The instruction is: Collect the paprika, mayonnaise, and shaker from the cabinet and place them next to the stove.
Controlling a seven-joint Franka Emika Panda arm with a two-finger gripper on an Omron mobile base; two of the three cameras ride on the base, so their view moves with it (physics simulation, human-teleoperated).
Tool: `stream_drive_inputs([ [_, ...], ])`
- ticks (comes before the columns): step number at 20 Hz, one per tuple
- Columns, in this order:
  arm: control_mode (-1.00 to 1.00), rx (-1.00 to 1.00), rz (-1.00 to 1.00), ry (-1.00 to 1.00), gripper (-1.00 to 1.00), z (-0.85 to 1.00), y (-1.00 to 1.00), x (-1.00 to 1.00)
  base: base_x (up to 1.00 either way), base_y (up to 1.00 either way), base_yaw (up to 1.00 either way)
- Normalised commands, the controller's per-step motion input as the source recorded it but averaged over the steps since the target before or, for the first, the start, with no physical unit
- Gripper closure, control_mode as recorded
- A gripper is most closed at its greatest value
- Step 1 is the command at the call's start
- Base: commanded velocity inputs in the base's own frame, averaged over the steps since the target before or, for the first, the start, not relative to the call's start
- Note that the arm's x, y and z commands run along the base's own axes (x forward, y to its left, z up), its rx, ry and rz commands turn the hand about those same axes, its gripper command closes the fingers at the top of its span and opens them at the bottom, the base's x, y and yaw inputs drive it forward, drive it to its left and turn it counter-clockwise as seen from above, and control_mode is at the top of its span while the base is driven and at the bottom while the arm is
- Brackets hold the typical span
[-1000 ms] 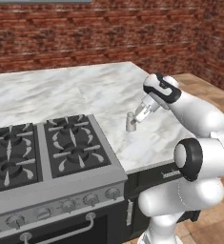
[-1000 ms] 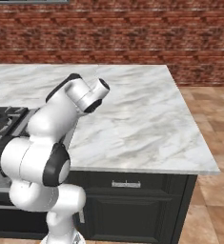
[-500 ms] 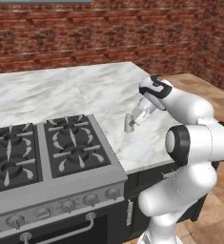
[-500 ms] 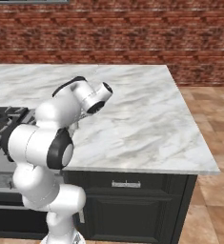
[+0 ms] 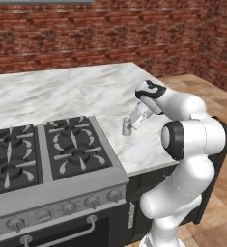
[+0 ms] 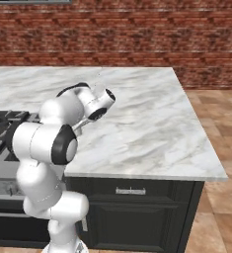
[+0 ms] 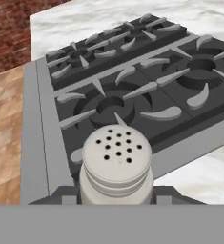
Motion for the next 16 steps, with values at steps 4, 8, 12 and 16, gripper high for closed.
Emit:
stream_drive_inputs([
  [4,-1.00,0.00,0.00,0.00,1.00,-0.35,0.05,0.40,0.00,0.00,0.00],
  [8,-1.00,0.00,0.00,0.00,1.00,-0.36,0.00,0.39,0.00,0.00,0.00],
  [12,-1.00,-0.05,0.01,-0.07,1.00,-0.16,0.00,0.28,0.00,0.00,0.00],
  [16,-1.00,-0.05,0.01,-0.08,1.00,-0.08,0.00,0.24,0.00,0.00,0.00],
])
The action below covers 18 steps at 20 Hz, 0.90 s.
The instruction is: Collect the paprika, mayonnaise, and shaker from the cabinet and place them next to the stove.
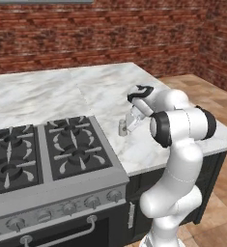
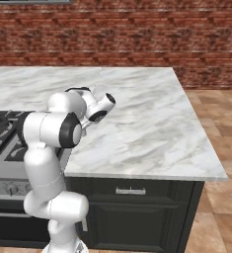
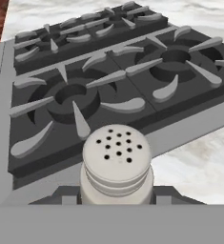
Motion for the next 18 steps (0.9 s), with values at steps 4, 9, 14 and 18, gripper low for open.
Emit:
stream_drive_inputs([
  [4,-1.00,0.00,0.02,-0.02,1.00,-0.10,0.00,0.21,0.00,0.00,0.00],
  [9,-1.00,0.00,0.04,0.00,1.00,-0.29,0.00,0.23,0.00,0.00,0.00],
  [14,-1.00,0.00,0.05,0.00,1.00,-0.36,0.00,0.20,0.00,0.00,0.00],
  [18,-1.00,0.00,0.05,0.00,1.00,-0.31,0.00,0.20,0.00,0.00,0.00],
])
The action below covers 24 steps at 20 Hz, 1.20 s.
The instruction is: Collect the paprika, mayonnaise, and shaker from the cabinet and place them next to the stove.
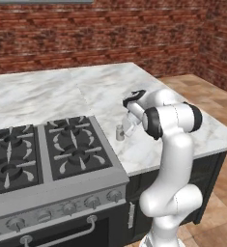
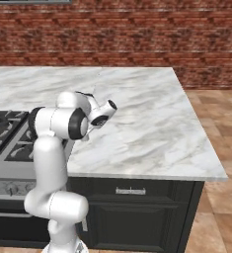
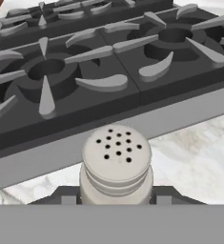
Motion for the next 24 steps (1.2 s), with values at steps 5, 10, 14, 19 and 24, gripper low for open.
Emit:
stream_drive_inputs([
  [5,-1.00,0.00,0.06,0.00,1.00,-0.27,0.00,0.15,0.00,0.00,0.00],
  [10,-1.00,0.00,0.04,0.00,-1.00,-0.15,0.04,0.04,0.00,0.00,0.00],
  [14,-1.00,0.00,0.03,-0.05,-1.00,-0.02,0.03,0.01,0.00,0.00,0.00],
  [19,-1.00,0.00,0.03,-0.08,-1.00,0.05,0.00,0.00,0.00,0.00,0.00],
  [24,-1.00,-0.02,0.04,-0.09,-1.00,0.27,-0.12,-0.03,0.00,0.00,0.00],
])
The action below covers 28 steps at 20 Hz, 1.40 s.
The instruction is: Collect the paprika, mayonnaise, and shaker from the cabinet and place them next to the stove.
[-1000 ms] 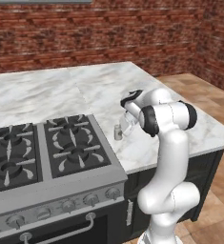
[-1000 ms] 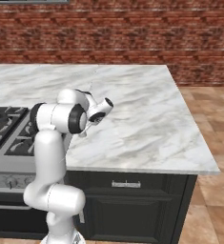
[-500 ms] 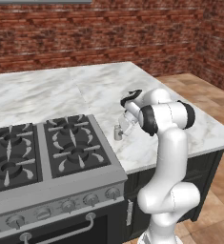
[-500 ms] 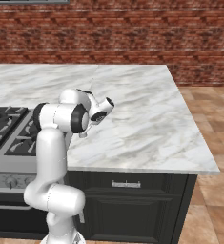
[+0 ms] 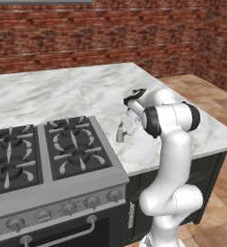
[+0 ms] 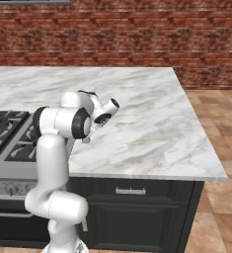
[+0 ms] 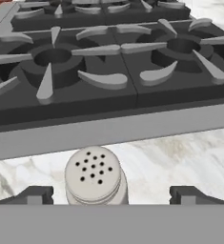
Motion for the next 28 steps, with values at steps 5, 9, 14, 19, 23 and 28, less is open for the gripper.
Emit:
stream_drive_inputs([
  [5,-1.00,-0.05,0.07,-0.14,-1.00,0.64,-0.24,-0.13,0.00,0.00,0.00],
  [9,-1.00,-0.05,0.07,-0.17,-1.00,0.82,-0.18,-0.33,0.00,0.00,0.00],
  [14,-1.00,-0.01,0.01,-0.10,-1.00,0.90,-0.01,-0.58,0.00,0.00,0.00],
  [19,-1.00,0.00,-0.04,0.00,-1.00,0.82,0.06,-0.74,0.00,0.00,0.00],
  [23,-1.00,0.02,-0.13,0.02,-1.00,0.66,0.08,-0.77,0.00,0.00,0.00],
  [28,-1.00,0.02,-0.27,0.03,-1.00,0.44,0.10,-0.82,0.00,0.00,0.00],
])
